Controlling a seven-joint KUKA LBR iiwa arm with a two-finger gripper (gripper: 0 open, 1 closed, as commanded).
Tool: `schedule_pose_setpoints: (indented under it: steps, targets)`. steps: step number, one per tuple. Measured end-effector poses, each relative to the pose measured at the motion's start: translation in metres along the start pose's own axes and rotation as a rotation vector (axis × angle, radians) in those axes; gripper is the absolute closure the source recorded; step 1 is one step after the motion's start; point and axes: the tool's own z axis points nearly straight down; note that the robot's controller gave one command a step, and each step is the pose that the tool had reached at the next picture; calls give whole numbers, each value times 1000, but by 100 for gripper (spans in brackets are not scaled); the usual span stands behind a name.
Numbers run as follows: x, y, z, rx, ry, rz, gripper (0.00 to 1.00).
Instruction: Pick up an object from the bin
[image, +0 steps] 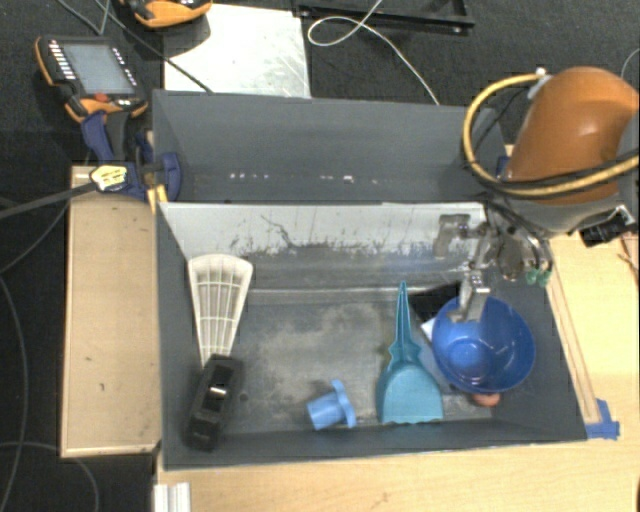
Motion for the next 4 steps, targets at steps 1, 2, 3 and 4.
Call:
schedule_pose_setpoints:
  steps: [1, 2, 3, 4]
  targets:
    - [-1, 0, -5, 1, -9, -2, 0]
    - [26, -51, 115, 1, -8, -123, 0]
    - [20, -60, 168, 2, -11, -714, 0]
    - [76, -86, 164, 10, -66, -691, 0]
